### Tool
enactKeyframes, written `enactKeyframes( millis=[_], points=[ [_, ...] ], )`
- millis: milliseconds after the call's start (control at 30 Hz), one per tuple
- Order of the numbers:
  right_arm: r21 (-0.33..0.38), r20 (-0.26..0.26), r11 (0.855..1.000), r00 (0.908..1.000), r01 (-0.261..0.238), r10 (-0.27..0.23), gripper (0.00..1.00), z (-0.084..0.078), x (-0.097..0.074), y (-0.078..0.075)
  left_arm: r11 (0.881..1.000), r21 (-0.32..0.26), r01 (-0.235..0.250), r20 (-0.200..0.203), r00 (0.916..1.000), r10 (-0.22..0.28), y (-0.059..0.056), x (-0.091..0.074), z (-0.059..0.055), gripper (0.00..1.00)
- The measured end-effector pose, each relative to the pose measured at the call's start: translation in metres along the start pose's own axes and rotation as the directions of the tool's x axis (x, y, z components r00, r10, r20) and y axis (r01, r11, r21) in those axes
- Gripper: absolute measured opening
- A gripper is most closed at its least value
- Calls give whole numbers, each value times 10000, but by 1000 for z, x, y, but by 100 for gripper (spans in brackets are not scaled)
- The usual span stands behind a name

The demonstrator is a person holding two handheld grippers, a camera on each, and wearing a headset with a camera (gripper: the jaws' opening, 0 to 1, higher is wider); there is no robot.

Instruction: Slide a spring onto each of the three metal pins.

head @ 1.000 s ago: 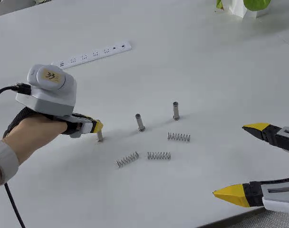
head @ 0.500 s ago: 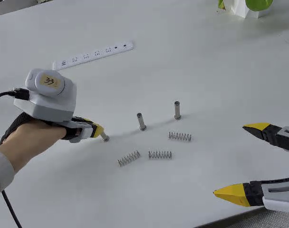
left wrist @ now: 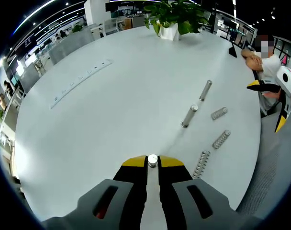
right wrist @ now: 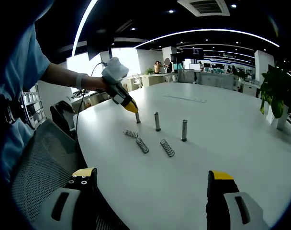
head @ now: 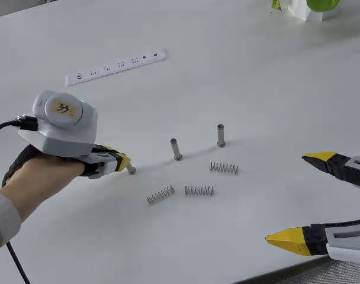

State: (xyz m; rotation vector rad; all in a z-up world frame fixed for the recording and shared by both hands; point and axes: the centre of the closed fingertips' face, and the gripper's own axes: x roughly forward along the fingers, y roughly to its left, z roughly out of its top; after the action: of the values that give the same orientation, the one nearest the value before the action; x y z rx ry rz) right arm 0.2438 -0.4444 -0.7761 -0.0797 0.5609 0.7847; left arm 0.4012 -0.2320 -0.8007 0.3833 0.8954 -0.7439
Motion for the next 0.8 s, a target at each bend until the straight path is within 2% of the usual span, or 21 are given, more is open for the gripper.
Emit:
enactKeyframes(
  millis=[267,533,633,800],
  points=[
    [12,0,10000,10000,-15,15,95,-1,1,0,9999,-118,126,53,9999,-126,-3,-1,-1,5],
    [-6,-12,10000,10000,-17,17,95,-1,1,0,9997,235,50,182,9998,-54,-4,1,-2,5],
    [-8,-20,10000,10000,-18,18,95,-1,1,0,9994,343,49,76,10000,-52,-5,2,-6,5],
    [-3,-17,10000,10000,-14,14,95,-1,1,0,9992,398,-25,147,9999,19,-5,4,-10,15]
  ],
)
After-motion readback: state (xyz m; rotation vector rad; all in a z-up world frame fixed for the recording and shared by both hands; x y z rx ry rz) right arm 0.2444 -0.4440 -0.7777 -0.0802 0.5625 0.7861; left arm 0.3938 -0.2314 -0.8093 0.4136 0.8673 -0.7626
